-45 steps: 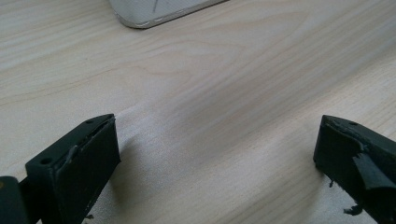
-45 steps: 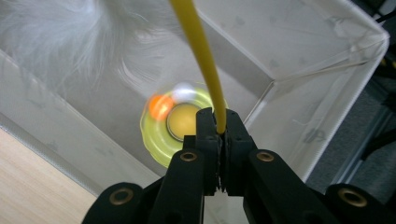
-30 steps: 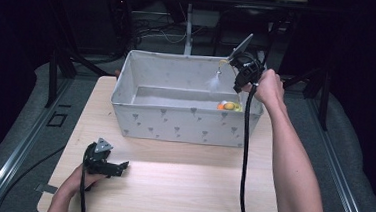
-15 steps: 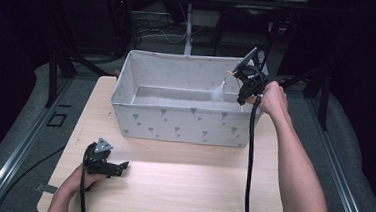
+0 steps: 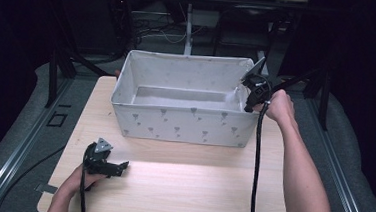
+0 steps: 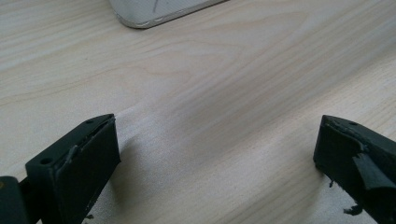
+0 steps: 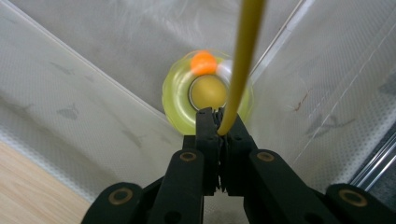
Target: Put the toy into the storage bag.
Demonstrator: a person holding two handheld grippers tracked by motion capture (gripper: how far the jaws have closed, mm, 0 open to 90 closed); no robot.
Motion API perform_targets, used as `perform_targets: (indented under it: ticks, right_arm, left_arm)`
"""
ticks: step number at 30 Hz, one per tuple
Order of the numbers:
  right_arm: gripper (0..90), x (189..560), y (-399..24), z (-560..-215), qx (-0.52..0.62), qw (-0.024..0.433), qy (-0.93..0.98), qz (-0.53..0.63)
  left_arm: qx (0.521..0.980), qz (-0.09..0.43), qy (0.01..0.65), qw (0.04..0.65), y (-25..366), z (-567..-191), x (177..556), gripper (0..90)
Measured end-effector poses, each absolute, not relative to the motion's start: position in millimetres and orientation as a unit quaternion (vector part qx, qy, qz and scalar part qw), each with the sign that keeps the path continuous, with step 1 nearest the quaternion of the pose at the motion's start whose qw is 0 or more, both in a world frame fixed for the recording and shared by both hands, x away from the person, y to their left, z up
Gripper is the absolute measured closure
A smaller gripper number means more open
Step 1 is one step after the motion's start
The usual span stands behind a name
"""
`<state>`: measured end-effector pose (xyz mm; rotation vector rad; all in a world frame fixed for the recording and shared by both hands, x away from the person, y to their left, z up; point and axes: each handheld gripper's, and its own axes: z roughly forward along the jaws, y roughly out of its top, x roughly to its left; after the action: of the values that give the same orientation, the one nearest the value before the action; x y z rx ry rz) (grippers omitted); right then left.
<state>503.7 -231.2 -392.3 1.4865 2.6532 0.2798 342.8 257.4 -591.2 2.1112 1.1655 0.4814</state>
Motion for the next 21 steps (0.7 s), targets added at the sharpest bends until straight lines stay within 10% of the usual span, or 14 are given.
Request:
perform_targets:
  ticks: [13,21]
  right_arm:
    - [78.7,496.0,-233.7,-369.2,0.484,0.052,0.866,0.113]
    - [44.2,478.2,-226.0,-323.4,0.467,0.086,0.867,0.152]
  left_arm:
    - [0.809,0.182,0.447,0.335,257.2,-591.1,342.8,0.2]
    - [0.81,0.183,0.445,0.335,257.3,-591.1,342.9,0.2]
